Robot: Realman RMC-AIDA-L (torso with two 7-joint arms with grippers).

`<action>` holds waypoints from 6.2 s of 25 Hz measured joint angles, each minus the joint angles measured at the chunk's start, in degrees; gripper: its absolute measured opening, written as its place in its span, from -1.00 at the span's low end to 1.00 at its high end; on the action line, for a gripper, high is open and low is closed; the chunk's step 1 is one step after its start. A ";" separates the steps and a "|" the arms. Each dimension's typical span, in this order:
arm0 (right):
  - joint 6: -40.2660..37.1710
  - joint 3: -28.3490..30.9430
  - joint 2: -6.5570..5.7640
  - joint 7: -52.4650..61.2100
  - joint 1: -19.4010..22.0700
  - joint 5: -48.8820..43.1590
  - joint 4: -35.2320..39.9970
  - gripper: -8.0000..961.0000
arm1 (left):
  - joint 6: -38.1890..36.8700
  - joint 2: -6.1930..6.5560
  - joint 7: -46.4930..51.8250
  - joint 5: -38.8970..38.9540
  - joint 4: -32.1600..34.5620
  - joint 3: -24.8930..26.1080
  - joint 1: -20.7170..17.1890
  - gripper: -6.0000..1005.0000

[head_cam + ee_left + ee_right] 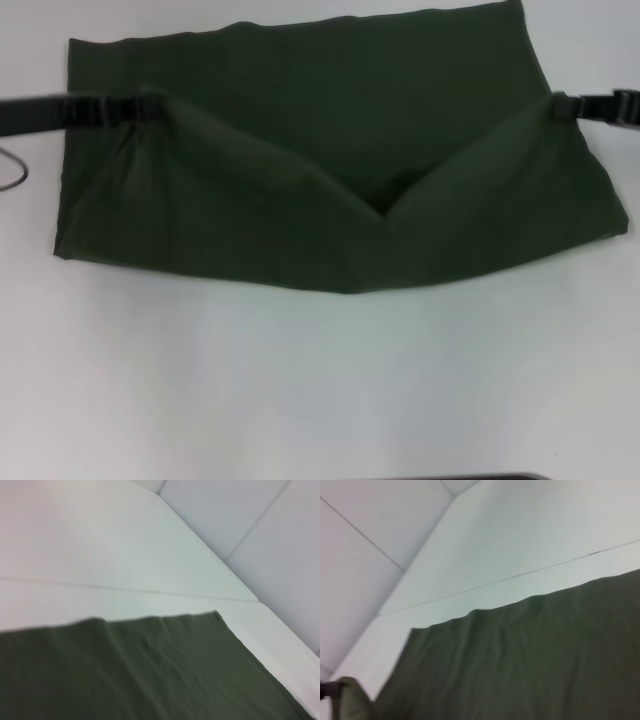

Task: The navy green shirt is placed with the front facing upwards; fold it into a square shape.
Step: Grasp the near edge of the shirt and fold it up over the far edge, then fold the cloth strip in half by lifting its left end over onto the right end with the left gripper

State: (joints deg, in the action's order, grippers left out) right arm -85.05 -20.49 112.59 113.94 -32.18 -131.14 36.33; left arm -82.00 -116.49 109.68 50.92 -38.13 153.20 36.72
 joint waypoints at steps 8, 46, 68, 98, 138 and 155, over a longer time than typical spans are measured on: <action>16.68 -6.67 1.94 0.85 -5.01 0.08 -3.61 -0.91 | 13.04 -1.04 1.09 -0.09 2.58 -1.96 5.31 -0.89; 44.00 -10.73 3.89 -0.75 -13.45 0.94 -9.79 -0.91 | 41.11 -4.63 0.58 2.75 5.36 -4.17 9.96 -0.82; 49.69 -10.80 5.10 -3.35 -15.14 2.30 -11.87 -0.91 | 47.35 -6.44 0.24 2.88 5.43 -6.91 10.63 -0.76; 48.87 -10.71 3.01 -2.80 -18.09 2.39 -11.80 -0.91 | 49.87 -6.13 0.31 5.85 3.09 -8.09 10.56 -0.67; 50.73 -11.17 4.74 -7.44 -14.60 5.93 -7.79 0.10 | 54.32 -7.26 -0.55 10.36 3.66 -8.42 8.09 -0.11; 26.06 -10.82 4.90 -10.30 1.28 14.43 3.65 0.50 | 31.82 -7.35 -8.45 16.96 -4.35 -10.46 -0.86 0.80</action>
State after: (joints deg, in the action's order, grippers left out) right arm -58.99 -31.31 117.49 103.64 -30.90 -116.72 39.98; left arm -50.18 -123.84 101.23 67.88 -42.47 142.74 35.86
